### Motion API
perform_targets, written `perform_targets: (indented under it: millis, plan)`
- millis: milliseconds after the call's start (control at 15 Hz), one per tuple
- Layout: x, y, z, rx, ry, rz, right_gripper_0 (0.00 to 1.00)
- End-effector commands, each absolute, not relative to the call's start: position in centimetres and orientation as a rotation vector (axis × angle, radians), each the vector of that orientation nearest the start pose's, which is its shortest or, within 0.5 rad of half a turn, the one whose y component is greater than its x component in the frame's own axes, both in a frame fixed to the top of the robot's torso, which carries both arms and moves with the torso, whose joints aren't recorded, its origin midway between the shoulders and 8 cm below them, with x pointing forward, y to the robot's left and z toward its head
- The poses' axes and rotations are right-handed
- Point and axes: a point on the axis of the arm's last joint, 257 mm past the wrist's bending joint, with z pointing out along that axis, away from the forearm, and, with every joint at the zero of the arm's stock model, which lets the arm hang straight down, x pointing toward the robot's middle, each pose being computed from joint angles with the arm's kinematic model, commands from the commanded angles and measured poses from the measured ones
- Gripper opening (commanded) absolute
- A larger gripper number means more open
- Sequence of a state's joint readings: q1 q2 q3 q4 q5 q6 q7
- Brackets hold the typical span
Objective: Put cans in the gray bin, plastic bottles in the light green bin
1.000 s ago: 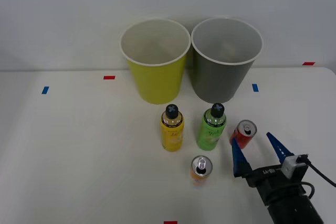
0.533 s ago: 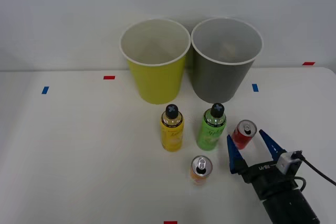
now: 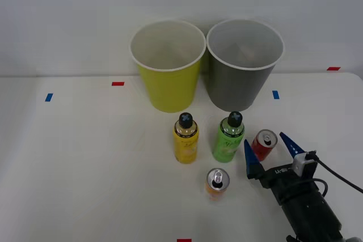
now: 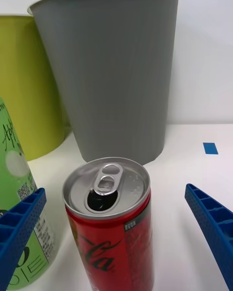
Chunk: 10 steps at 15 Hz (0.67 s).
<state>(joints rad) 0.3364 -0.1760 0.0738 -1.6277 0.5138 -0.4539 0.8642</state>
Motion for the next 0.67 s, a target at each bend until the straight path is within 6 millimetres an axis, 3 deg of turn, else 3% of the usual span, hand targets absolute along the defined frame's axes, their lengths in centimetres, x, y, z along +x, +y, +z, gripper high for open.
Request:
perform_targets:
  millis: [67,667]
  plan:
    - [42.93,-21.47,-26.68,-0.135,1.501,0.241,1.00]
    - [43.91,-21.39,-27.21,-0.088,1.536,0.253,1.00]
